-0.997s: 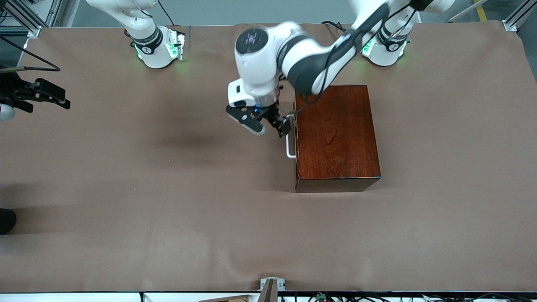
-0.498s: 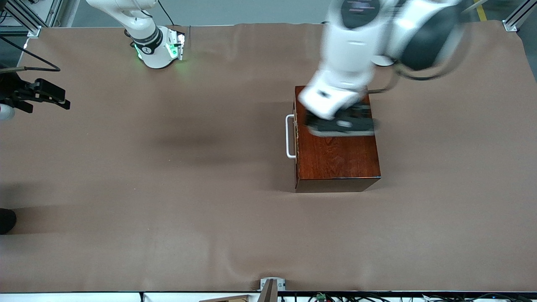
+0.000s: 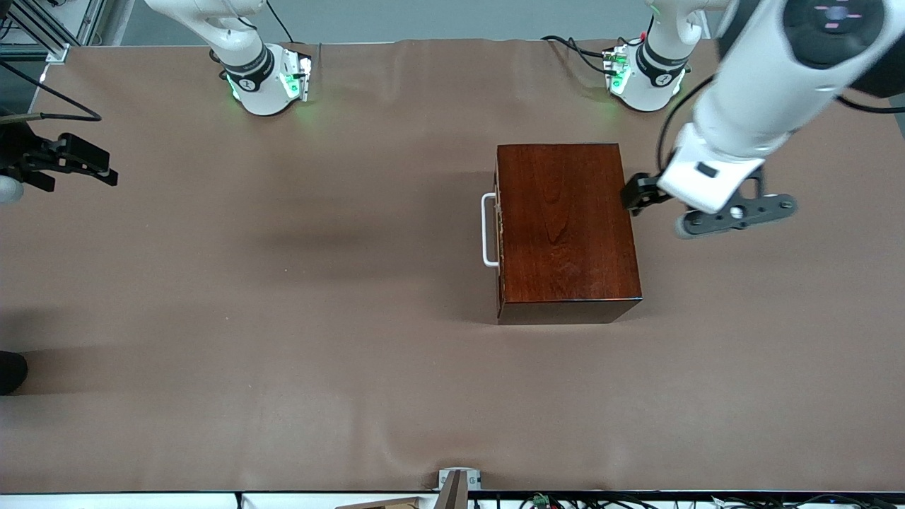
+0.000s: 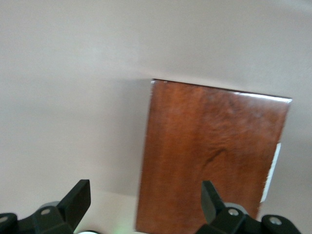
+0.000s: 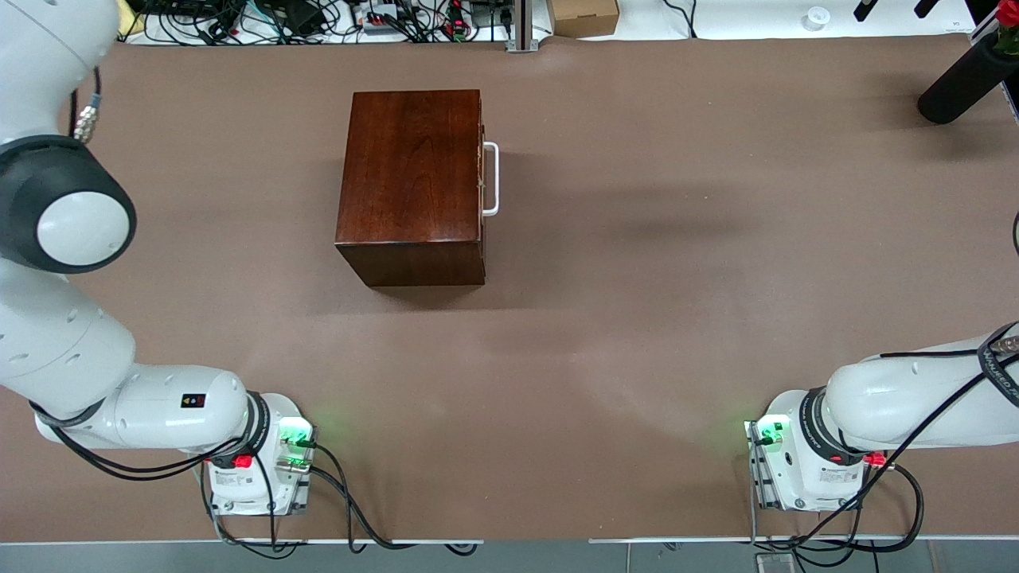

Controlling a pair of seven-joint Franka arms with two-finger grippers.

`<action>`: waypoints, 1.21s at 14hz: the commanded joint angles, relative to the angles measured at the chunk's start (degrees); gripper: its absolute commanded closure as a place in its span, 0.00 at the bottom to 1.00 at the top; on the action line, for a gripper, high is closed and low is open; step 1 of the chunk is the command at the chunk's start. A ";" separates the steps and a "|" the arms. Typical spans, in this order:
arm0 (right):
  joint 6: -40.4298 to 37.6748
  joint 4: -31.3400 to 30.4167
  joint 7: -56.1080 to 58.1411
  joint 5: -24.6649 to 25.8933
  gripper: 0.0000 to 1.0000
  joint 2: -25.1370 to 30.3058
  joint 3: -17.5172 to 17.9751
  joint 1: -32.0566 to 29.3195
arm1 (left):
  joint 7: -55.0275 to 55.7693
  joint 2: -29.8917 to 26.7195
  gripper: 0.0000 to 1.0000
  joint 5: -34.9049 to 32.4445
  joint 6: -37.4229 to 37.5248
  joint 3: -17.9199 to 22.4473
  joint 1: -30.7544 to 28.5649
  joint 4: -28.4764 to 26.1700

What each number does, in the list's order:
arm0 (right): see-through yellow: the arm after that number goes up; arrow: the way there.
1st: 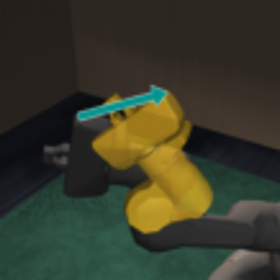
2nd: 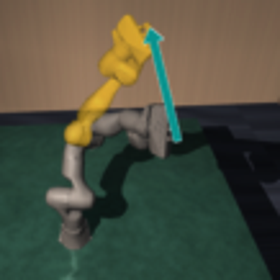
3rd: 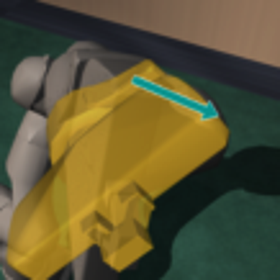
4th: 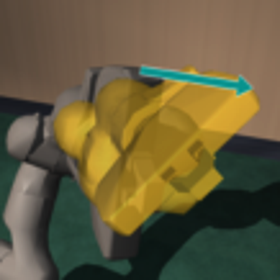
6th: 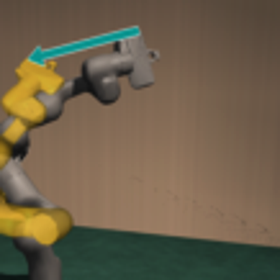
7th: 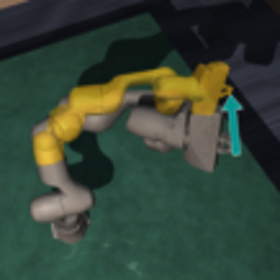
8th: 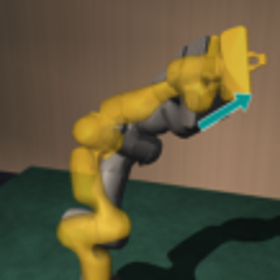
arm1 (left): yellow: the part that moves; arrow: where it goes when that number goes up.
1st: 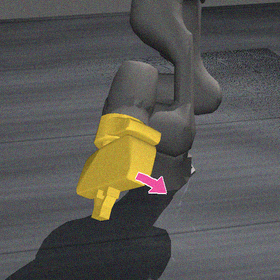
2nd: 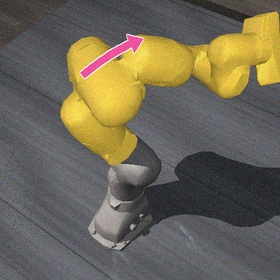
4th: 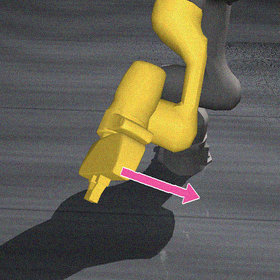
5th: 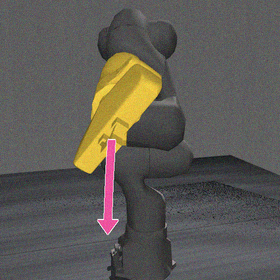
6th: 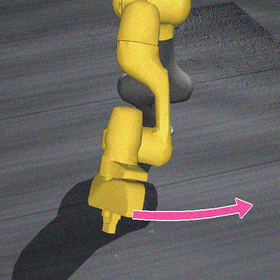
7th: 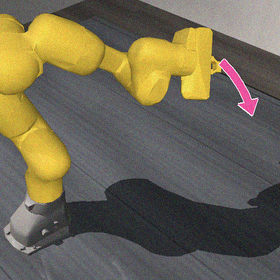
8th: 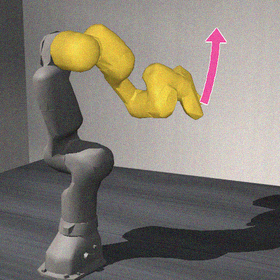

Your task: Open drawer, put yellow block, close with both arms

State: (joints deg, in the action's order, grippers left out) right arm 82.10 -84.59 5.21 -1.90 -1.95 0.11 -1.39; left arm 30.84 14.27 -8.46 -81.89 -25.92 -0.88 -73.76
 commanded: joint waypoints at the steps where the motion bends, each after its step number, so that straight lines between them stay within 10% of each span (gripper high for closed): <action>1: 0.26 -0.13 0.68 0.59 0.00 0.28 0.50 -0.71 | -9.98 -6.08 0.00 5.80 0.06 8.21 -1.76 -5.86; 6: 0.26 -0.13 0.68 0.67 0.00 0.19 0.50 -0.71 | -22.21 -10.57 0.00 7.85 -0.90 20.19 1.14 -10.33; 17: 0.26 -0.13 0.68 0.59 0.00 0.01 0.50 -0.63 | -27.67 -13.13 0.00 9.60 -6.97 22.32 0.62 -14.48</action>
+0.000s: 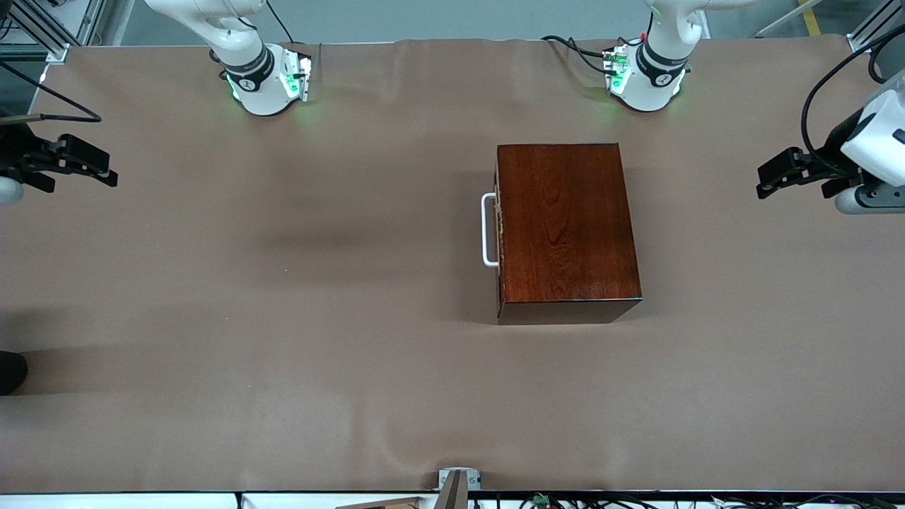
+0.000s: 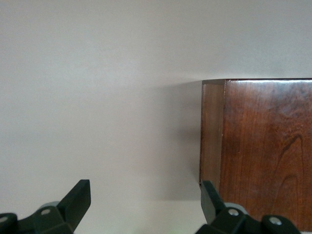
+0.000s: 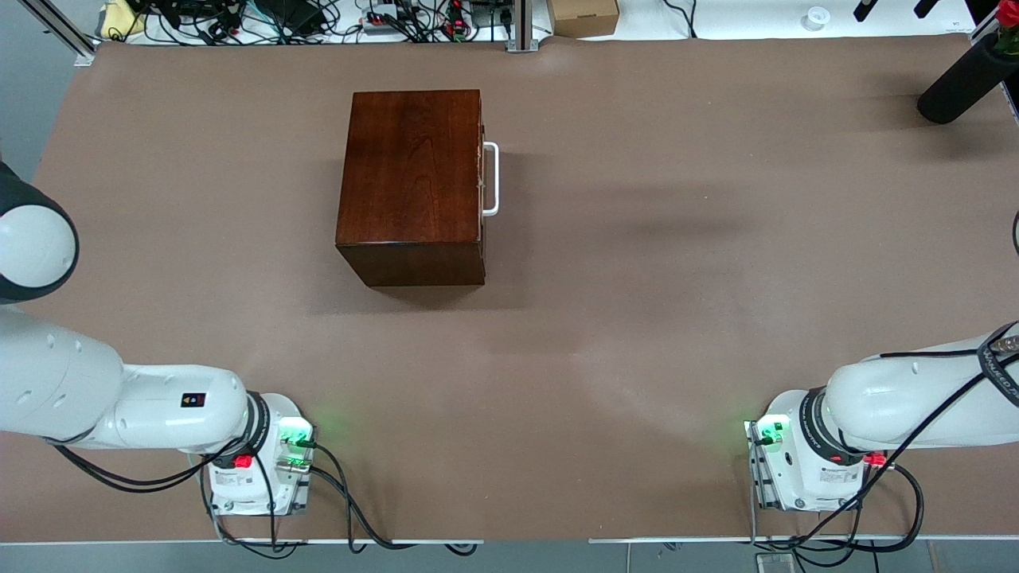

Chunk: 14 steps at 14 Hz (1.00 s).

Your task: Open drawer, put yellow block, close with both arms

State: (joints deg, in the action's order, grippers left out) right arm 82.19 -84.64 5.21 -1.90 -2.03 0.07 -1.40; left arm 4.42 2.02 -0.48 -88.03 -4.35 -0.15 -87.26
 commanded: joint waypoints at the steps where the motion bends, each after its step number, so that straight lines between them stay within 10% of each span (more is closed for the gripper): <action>1: 0.17 -0.08 0.68 0.67 0.00 0.09 0.54 -0.62 | -1.17 -0.88 0.00 1.54 -0.82 0.75 -0.11 -0.90; 14: 0.17 0.00 0.68 0.76 0.00 0.09 0.54 -0.80 | -0.90 -0.26 0.00 0.92 -2.05 0.66 -0.02 -0.99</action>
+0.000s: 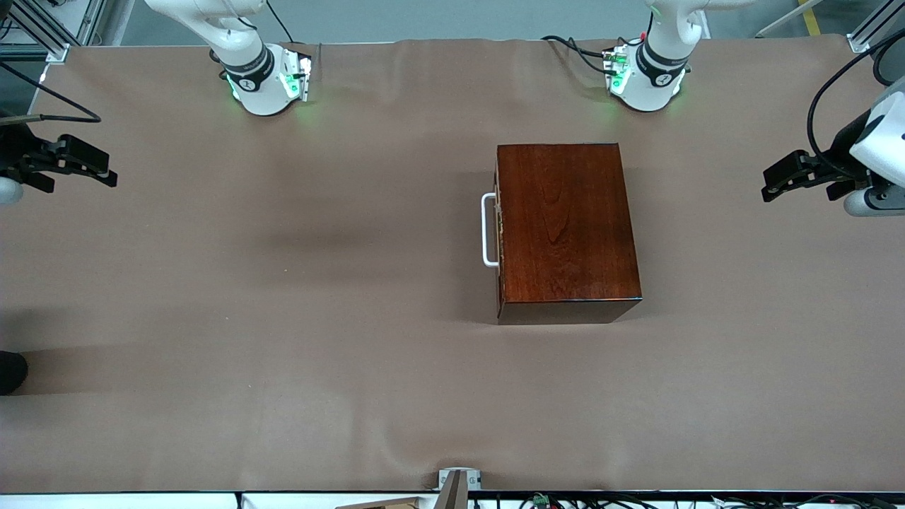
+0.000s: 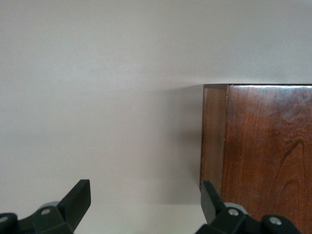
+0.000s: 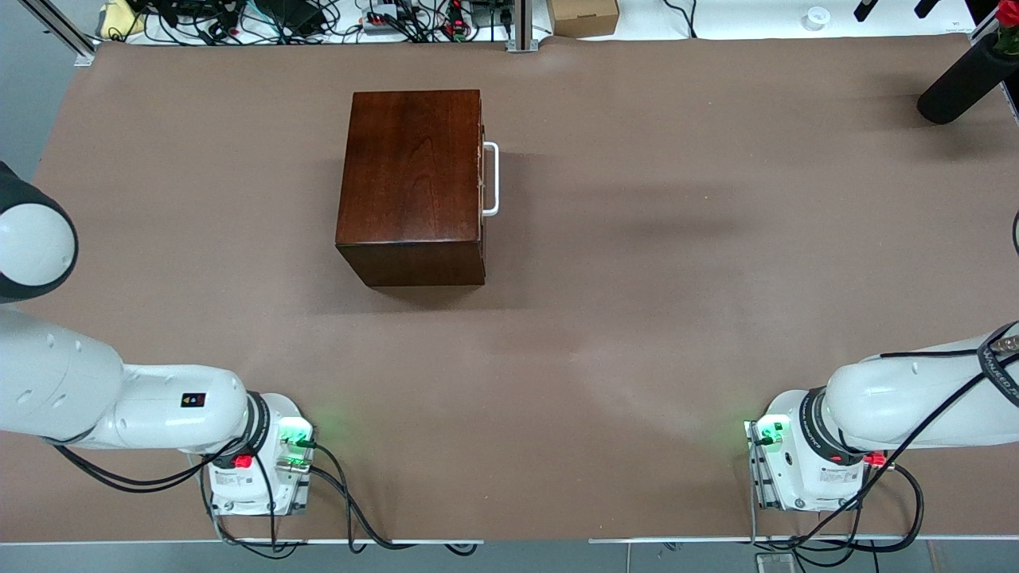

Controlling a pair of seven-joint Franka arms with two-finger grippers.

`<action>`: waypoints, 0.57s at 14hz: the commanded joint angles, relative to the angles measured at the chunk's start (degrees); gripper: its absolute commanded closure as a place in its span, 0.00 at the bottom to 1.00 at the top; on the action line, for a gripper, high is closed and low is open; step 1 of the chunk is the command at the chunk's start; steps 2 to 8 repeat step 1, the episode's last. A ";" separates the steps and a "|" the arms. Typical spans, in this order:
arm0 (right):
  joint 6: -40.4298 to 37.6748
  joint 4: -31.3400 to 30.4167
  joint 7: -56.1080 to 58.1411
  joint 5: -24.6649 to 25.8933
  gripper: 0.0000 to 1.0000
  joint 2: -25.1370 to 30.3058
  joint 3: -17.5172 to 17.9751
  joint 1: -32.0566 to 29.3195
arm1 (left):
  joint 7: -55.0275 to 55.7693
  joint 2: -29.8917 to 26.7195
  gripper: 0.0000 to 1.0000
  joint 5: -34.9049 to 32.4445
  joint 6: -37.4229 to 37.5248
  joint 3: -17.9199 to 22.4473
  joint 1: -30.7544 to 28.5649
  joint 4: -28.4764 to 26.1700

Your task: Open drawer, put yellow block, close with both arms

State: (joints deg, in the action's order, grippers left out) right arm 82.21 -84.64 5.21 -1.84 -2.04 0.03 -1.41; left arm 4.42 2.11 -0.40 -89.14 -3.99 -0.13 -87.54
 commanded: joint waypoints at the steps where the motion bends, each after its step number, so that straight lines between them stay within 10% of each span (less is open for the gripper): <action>1: 0.14 0.00 0.68 0.69 0.00 0.11 0.58 -0.78 | -0.90 -0.27 0.00 0.92 -1.03 0.30 -0.05 -0.62; 8: 0.14 0.00 0.68 0.69 0.00 0.11 0.58 -0.78 | -0.90 -0.27 0.00 0.92 -1.03 0.30 -0.05 -0.62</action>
